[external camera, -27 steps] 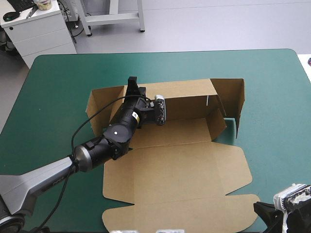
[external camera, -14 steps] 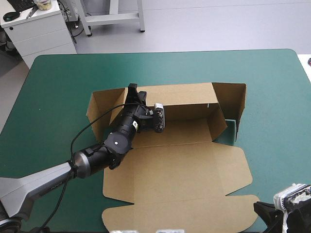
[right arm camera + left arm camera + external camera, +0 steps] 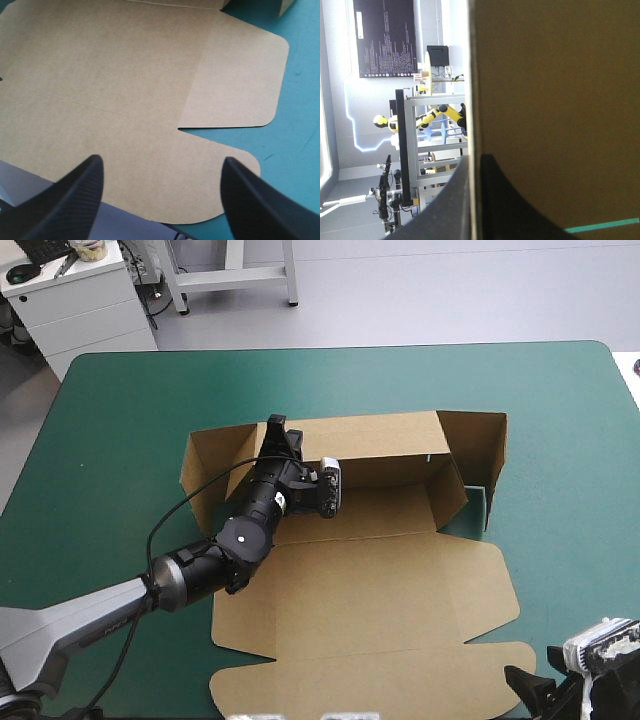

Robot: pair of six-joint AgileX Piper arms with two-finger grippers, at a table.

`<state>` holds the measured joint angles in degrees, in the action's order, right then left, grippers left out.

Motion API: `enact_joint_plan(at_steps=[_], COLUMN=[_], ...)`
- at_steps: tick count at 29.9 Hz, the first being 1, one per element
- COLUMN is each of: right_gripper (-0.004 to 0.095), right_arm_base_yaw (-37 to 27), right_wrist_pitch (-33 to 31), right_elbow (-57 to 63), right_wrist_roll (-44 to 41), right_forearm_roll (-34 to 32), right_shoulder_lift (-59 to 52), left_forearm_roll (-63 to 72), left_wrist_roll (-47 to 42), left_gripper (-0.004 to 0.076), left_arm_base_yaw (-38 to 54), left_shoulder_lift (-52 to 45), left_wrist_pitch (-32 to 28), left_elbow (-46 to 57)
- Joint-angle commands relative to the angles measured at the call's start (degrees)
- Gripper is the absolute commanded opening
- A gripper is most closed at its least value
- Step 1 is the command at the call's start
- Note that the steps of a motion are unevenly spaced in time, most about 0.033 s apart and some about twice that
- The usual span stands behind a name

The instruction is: Fold the box

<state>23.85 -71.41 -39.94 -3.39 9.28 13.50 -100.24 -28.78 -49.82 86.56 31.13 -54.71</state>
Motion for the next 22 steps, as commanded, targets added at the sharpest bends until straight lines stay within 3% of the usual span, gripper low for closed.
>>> enact_joint_plan(at_steps=[1,10,16,22], right_gripper=[0.0752,0.0751,0.0751,0.0751], right_arm_base_yaw=[-0.4,-0.4,-0.4,-0.4], right_wrist_pitch=[4.3,6.1,6.2,5.8], right_elbow=[-1.4,-1.4,-1.4,-1.4], right_wrist_roll=[-1.5,-8.3,-9.3,-10.3], right_forearm_roll=[-2.8,-6.5,-6.5,-6.5], right_shoulder_lift=[1.1,1.1,1.1,1.1], left_forearm_roll=[-3.0,-3.0,-3.0,-3.0], left_wrist_roll=[0.6,1.2,4.3,-2.8], left_gripper=[-0.001,-0.001,-0.001,-0.001], left_arm_base_yaw=[-1.1,-0.6,4.4,2.9], left_shoulder_lift=[-1.6,-1.6,-1.6,-5.3], left_wrist_pitch=[-2.0,-4.0,-11.2,-12.4], left_elbow=[-0.4,-0.3,-0.3,-0.3])
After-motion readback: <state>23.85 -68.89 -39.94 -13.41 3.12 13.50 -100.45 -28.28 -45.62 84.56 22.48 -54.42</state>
